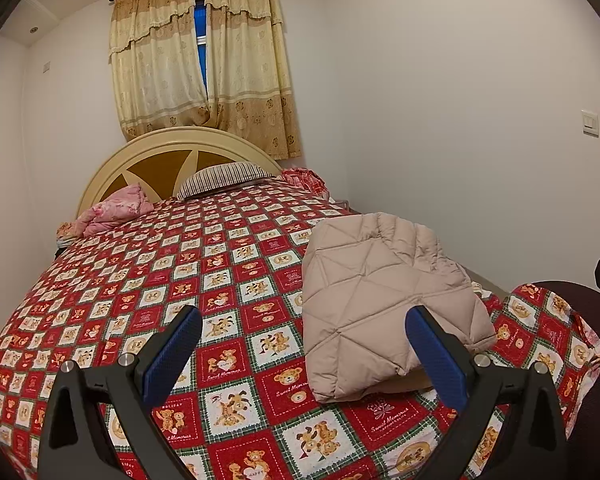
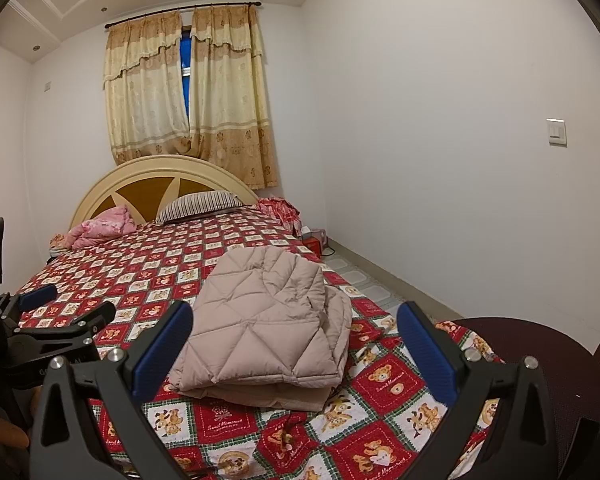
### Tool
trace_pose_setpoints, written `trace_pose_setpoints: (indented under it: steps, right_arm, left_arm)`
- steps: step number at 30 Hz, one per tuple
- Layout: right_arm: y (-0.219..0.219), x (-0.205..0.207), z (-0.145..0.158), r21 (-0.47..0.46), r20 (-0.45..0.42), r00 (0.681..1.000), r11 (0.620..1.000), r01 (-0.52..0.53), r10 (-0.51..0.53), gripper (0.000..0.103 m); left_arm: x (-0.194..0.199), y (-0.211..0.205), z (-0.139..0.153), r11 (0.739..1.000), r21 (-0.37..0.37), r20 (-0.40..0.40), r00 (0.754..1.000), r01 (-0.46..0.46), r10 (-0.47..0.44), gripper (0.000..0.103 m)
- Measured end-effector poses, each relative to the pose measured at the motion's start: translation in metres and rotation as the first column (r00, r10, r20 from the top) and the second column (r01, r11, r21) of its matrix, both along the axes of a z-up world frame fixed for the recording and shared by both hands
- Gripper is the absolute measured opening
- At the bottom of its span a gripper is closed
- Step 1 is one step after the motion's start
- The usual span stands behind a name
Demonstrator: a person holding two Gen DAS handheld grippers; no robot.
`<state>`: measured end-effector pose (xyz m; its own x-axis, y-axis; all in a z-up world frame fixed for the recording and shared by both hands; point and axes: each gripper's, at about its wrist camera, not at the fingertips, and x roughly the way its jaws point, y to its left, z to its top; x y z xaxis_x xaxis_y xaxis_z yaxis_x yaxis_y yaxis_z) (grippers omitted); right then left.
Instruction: Fold large clothes
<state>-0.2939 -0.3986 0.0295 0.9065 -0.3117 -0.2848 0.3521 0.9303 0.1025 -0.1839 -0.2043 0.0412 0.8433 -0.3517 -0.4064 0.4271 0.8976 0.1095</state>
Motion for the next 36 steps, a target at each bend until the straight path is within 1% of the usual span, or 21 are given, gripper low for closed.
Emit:
trace_pose_setpoints:
  steps: [12, 17, 21, 28, 31, 36]
  right_arm:
    - [-0.001, 0.0, 0.0, 0.002, -0.002, 1.0, 1.0, 0.002, -0.002, 0.103]
    - [-0.001, 0.0, -0.001, 0.004, -0.008, 1.0, 1.0, 0.004, -0.004, 0.103]
    - [-0.002, 0.002, -0.002, 0.008, -0.012, 1.0, 1.0, 0.004, -0.004, 0.103]
    - [-0.002, 0.002, -0.003, 0.009, -0.015, 1.0, 1.0, 0.003, -0.003, 0.103]
    - [-0.002, 0.002, -0.005, 0.01, -0.018, 1.0, 1.0, 0.002, -0.002, 0.103]
    - [-0.004, 0.004, -0.01, 0.012, -0.025, 1.0, 1.0, 0.009, -0.009, 0.103]
  left_arm:
    - [0.004, -0.002, 0.001, 1.0, -0.002, -0.002, 1.0, 0.005, -0.005, 0.102]
    - [0.009, -0.008, -0.003, 0.999, 0.025, -0.008, 1.0, -0.022, 0.022, 0.102]
    - [0.013, -0.007, -0.004, 1.0, 0.014, -0.029, 0.999, -0.027, 0.027, 0.102]
    - [0.015, -0.006, -0.005, 1.0, 0.003, -0.024, 1.0, -0.018, 0.018, 0.102]
    - [0.015, -0.007, -0.006, 1.0, 0.01, -0.015, 0.999, -0.029, 0.029, 0.102]
    - [0.022, -0.005, -0.008, 1.0, 0.003, -0.047, 0.998, -0.03, 0.03, 0.102]
